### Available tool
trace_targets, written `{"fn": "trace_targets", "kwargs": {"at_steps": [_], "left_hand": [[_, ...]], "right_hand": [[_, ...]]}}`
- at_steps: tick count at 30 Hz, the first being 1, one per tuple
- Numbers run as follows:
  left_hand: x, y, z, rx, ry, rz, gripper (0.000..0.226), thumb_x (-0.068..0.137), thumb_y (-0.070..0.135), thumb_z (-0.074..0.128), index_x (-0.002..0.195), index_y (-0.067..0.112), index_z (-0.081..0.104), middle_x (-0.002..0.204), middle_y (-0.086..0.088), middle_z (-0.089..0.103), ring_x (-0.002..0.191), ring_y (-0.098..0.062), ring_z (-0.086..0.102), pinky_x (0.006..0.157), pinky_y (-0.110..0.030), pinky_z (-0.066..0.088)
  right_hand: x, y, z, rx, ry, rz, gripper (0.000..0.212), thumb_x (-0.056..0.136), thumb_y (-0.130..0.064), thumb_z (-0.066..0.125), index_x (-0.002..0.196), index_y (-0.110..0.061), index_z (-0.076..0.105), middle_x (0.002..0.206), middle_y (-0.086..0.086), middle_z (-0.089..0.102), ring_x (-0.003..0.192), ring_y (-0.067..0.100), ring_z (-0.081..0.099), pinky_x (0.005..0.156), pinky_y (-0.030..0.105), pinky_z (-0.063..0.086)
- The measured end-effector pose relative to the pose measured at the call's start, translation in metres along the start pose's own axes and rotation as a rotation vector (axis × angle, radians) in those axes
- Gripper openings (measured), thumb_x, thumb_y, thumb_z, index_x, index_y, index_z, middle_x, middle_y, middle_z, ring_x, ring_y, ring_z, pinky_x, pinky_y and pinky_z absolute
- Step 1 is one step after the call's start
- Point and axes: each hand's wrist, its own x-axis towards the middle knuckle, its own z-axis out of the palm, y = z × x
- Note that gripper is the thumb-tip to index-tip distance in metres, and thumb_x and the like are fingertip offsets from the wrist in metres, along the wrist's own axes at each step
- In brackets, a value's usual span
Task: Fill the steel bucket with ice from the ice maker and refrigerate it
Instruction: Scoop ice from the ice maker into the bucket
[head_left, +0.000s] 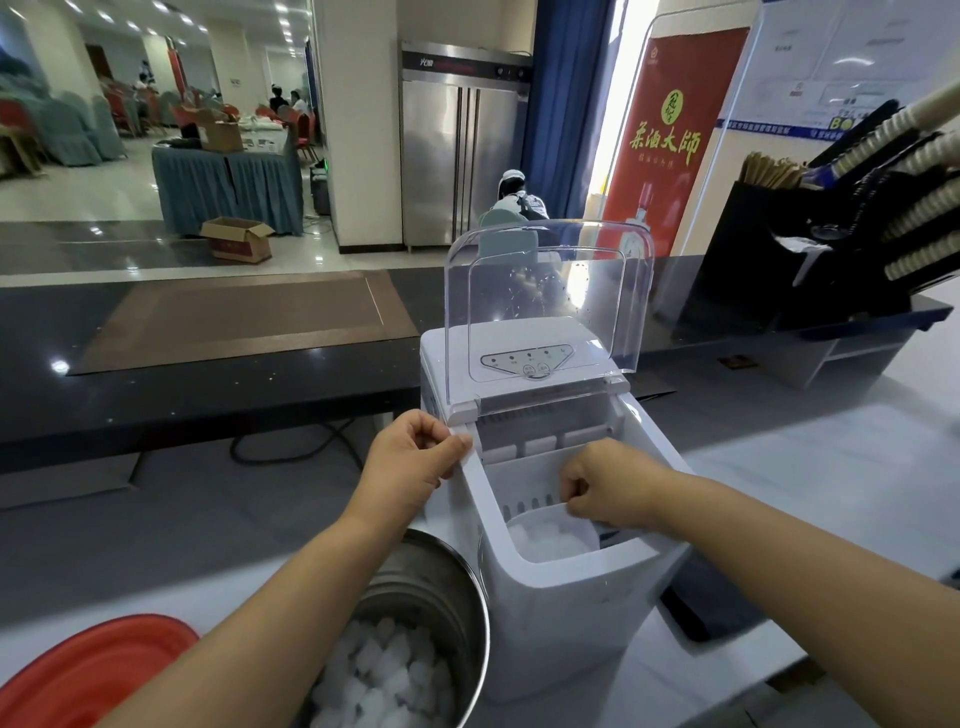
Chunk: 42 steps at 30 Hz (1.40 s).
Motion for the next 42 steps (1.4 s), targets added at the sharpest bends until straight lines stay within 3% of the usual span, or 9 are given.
{"fn": "trace_targets", "kwargs": {"at_steps": [2,6,11,16,21,26,33,38,42], "left_hand": [[0.000,0.000,0.000,0.002,0.000,-0.007,0.021,0.080,0.013,0.072,0.068,0.016,0.054,0.053,0.004,0.059,0.049,-0.006,0.054,0.048,-0.016,0.043],[0.000,0.000,-0.001,0.010,-0.006,-0.030,0.020,0.081,0.017,0.072,0.071,0.015,0.054,0.053,0.006,0.061,0.050,-0.005,0.056,0.047,-0.016,0.044],[-0.002,0.001,-0.001,0.012,-0.018,-0.041,0.021,0.082,0.020,0.071,0.072,0.014,0.054,0.053,0.007,0.062,0.051,-0.003,0.057,0.047,-0.013,0.043],[-0.003,0.002,-0.002,0.027,-0.030,-0.042,0.020,0.083,0.022,0.070,0.073,0.014,0.053,0.053,0.007,0.062,0.052,-0.003,0.057,0.050,-0.015,0.044],[-0.003,0.002,-0.002,0.026,-0.032,-0.038,0.021,0.083,0.020,0.070,0.072,0.013,0.053,0.052,0.006,0.061,0.051,-0.003,0.056,0.048,-0.015,0.044],[-0.004,0.002,-0.003,0.014,-0.041,-0.052,0.022,0.083,0.022,0.070,0.072,0.014,0.053,0.052,0.006,0.061,0.050,-0.003,0.055,0.050,-0.017,0.043],[-0.003,0.006,-0.008,0.046,-0.076,-0.072,0.023,0.084,0.027,0.069,0.071,0.015,0.055,0.052,0.009,0.061,0.050,-0.001,0.055,0.051,-0.017,0.043],[-0.008,0.007,-0.019,0.045,-0.069,-0.069,0.024,0.088,0.030,0.063,0.074,0.012,0.057,0.056,0.005,0.060,0.051,-0.003,0.055,0.049,-0.015,0.045],[-0.016,0.007,-0.040,0.045,-0.053,-0.075,0.024,0.089,0.027,0.063,0.077,0.007,0.058,0.058,0.000,0.060,0.050,-0.005,0.053,0.051,-0.015,0.045]], "right_hand": [[0.000,0.002,-0.004,0.009,0.016,0.007,0.011,0.081,-0.016,0.061,0.074,-0.022,0.066,0.075,-0.006,0.064,0.074,0.015,0.057,0.066,0.025,0.048],[-0.002,0.007,-0.007,0.023,0.046,0.009,0.016,0.082,-0.012,0.059,0.068,-0.021,0.057,0.064,-0.011,0.054,0.071,0.014,0.052,0.062,0.021,0.039],[-0.005,0.010,-0.008,0.043,0.087,0.063,0.014,0.081,-0.012,0.058,0.070,-0.020,0.061,0.072,-0.005,0.060,0.070,0.014,0.053,0.055,0.019,0.038],[-0.005,0.009,-0.012,0.063,0.157,0.129,0.027,0.080,-0.012,0.057,0.058,-0.027,0.053,0.069,-0.009,0.060,0.071,0.018,0.063,0.061,0.025,0.049],[-0.012,0.006,-0.016,0.124,0.208,0.179,0.027,0.080,-0.011,0.058,0.057,-0.025,0.055,0.065,-0.008,0.059,0.062,0.018,0.064,0.057,0.025,0.049],[-0.025,0.000,-0.023,0.237,0.262,0.246,0.027,0.082,-0.008,0.058,0.059,-0.022,0.057,0.054,-0.009,0.056,0.044,0.008,0.052,0.055,0.026,0.049],[-0.043,-0.015,-0.038,0.344,0.348,0.270,0.022,0.083,-0.006,0.061,0.064,-0.017,0.063,0.055,-0.003,0.058,0.040,0.012,0.052,0.048,0.026,0.052],[-0.056,-0.037,-0.044,0.446,0.404,0.266,0.026,0.083,-0.006,0.063,0.061,-0.020,0.063,0.038,-0.009,0.055,0.031,0.002,0.048,0.036,0.013,0.039],[-0.066,-0.065,-0.043,0.468,0.394,0.264,0.022,0.082,-0.007,0.064,0.063,-0.018,0.064,0.038,-0.009,0.056,0.031,0.004,0.048,0.038,0.019,0.043]]}}
